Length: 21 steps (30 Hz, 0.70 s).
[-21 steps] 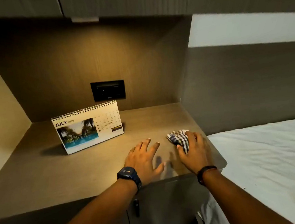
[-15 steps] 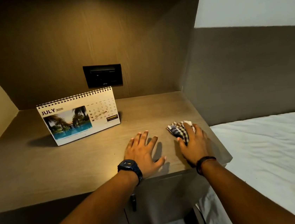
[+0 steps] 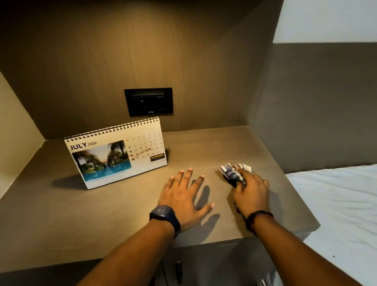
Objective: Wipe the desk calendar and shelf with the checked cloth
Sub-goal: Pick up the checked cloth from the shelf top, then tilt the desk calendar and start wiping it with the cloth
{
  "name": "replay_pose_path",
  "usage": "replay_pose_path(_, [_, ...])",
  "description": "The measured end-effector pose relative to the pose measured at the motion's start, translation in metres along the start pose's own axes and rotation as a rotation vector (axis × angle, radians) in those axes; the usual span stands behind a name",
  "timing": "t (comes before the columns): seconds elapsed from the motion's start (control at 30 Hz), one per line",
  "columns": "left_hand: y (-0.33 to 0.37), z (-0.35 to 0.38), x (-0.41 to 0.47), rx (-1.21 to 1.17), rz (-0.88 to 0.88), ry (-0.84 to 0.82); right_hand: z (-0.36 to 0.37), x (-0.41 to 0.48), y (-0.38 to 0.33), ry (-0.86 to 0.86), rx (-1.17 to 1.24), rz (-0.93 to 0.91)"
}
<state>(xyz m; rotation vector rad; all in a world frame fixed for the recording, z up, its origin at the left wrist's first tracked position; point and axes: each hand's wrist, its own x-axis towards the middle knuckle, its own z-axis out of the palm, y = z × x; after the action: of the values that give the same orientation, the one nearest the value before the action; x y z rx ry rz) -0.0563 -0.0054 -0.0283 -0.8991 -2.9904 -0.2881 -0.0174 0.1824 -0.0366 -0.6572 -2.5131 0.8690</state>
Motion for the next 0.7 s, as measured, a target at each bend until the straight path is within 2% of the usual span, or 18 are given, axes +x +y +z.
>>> replay_pose_path(0.07, [-0.023, -0.035, 0.008, 0.0, 0.048, 0.158, 0.017, -0.003, -0.032, 0.039, 0.147, 0.008])
replay_pose_path(0.17, [-0.076, -0.096, 0.026, 0.013, 0.108, 0.487, 0.048, -0.012, -0.092, 0.116, 0.426, 0.014])
replay_pose_path(0.23, [-0.112, -0.128, 0.039, 0.068, 0.084, 0.567, 0.07, -0.019, -0.13, 0.121, 0.545, 0.051])
replay_pose_path(0.4, [-0.169, -0.161, 0.074, 0.211, -0.046, 0.334, 0.121, -0.025, -0.195, 0.075, 0.627, 0.127])
replay_pose_path(0.47, [-0.182, -0.16, 0.083, 0.226, -0.035, 0.27, 0.135, -0.02, -0.206, 0.032, 0.581, 0.154])
replay_pose_path(0.6, [-0.193, -0.146, 0.092, 0.245, -0.005, 0.029, 0.156, -0.02, -0.222, -0.029, 0.522, 0.161])
replay_pose_path(0.7, [-0.196, -0.141, 0.095, 0.211, 0.027, -0.015, 0.169, -0.03, -0.234, -0.038, 0.488, 0.16])
